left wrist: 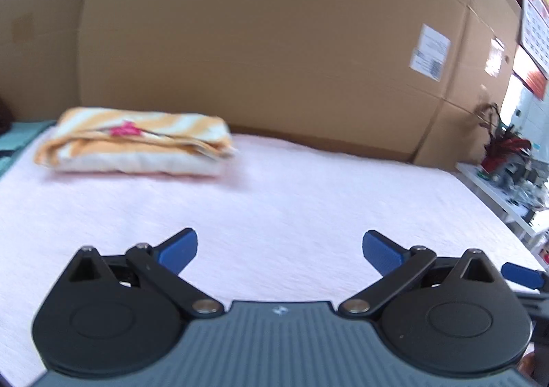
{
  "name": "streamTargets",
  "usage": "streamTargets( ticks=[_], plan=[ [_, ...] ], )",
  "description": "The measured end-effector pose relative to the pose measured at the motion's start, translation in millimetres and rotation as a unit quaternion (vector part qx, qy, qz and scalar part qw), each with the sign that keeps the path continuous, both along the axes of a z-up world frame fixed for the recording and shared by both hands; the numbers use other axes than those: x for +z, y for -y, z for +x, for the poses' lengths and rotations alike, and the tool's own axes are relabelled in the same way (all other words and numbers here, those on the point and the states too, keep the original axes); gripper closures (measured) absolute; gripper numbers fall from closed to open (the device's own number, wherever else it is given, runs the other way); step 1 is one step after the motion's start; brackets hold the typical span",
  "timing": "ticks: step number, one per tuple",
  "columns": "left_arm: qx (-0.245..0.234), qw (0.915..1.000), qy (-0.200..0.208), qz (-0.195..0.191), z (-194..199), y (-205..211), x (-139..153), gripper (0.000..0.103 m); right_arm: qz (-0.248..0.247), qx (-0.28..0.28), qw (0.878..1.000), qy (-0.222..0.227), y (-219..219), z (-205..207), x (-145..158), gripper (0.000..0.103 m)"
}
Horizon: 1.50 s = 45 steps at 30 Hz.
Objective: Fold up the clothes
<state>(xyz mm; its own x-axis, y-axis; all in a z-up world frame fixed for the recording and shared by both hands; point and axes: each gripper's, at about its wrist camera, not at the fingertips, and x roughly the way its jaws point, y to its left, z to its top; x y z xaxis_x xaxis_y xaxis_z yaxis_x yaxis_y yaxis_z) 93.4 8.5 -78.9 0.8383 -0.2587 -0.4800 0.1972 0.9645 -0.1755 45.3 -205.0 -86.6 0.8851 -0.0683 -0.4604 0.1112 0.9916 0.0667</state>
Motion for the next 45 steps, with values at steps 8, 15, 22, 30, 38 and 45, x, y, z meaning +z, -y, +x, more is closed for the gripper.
streamTargets(
  ticks=[8, 15, 22, 30, 38, 45],
  plan=[
    [-0.069, 0.9971, -0.016, 0.028, -13, 67, -11, 0.001, 0.026, -0.145, 0.989, -0.02, 52, -15, -3, 0.002],
    [-0.02, 0.9982, 0.026, 0.05, -34, 69, -11, 0.001, 0.047, -0.158, 0.986, -0.026, 56, -26, -7, 0.002],
    [0.017, 0.9963, 0.018, 0.083, -36, 67, -12, 0.001, 0.076, -0.142, 0.986, -0.032, 51, -25, -7, 0.002],
    [-0.008, 0.9964, -0.023, 0.081, -27, 69, -13, 0.001, 0.046, -0.137, 0.989, -0.025, 43, -21, 1, 0.002],
    [-0.028, 0.9965, 0.0, 0.079, -22, 76, -3, 0.001, 0.037, -0.132, 0.99, -0.025, 39, -18, 6, 0.002],
    [-0.03, 0.9978, -0.02, 0.055, -19, 64, -7, 0.001, 0.04, -0.125, 0.991, -0.024, 34, -12, 14, 0.002]
  ],
)
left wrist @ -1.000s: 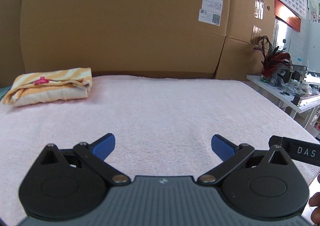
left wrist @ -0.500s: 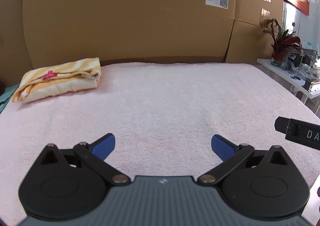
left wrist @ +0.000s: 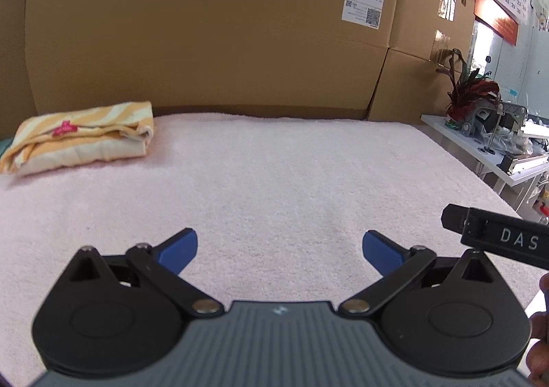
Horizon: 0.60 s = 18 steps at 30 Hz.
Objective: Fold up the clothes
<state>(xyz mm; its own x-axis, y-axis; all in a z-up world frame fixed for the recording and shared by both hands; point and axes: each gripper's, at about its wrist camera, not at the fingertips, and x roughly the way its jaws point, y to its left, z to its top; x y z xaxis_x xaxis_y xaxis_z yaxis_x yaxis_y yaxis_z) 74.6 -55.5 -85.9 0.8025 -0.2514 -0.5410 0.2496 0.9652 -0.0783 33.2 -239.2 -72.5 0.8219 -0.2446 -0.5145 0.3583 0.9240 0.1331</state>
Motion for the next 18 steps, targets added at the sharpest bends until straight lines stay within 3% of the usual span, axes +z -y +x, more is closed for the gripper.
streamTargets(
  ticks=[5, 18],
  plan=[
    [0.019, 0.9994, 0.01, 0.029, 0, -6, -2, 0.001, -0.005, 0.0, 1.0, -0.003, -5, 5, -1, 0.002],
    [0.023, 0.9997, -0.001, 0.012, -1, -24, -4, 0.001, -0.008, 0.022, 1.0, -0.019, -22, 12, -3, 0.002]
  ],
)
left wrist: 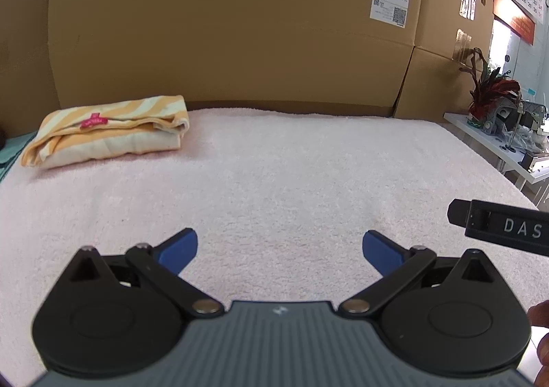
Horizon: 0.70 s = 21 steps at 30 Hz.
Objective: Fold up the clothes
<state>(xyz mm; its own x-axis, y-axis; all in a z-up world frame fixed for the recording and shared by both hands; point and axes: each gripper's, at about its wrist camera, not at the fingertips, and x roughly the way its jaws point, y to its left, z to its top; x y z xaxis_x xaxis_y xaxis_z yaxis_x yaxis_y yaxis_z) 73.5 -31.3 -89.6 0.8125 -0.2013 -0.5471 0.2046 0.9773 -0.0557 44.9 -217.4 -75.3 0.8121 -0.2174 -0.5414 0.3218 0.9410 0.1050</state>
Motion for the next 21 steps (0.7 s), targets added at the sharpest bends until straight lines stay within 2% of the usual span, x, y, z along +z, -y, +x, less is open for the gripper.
streamTargets(
  ticks=[7, 15, 21],
  plan=[
    [0.02, 0.9998, 0.006, 0.005, -1, -12, 1, 0.001, -0.003, 0.008, 1.0, 0.003, -8, 0, 1, 0.002],
    [0.063, 0.9977, -0.007, 0.023, 5, -31, -1, 0.001, -0.005, 0.036, 0.999, 0.0, -28, 5, 1, 0.002],
    [0.082, 0.9963, -0.013, 0.021, 7, -51, 2, 0.001, -0.01, 0.054, 0.998, -0.008, -46, 14, 0, 0.002]
  ],
)
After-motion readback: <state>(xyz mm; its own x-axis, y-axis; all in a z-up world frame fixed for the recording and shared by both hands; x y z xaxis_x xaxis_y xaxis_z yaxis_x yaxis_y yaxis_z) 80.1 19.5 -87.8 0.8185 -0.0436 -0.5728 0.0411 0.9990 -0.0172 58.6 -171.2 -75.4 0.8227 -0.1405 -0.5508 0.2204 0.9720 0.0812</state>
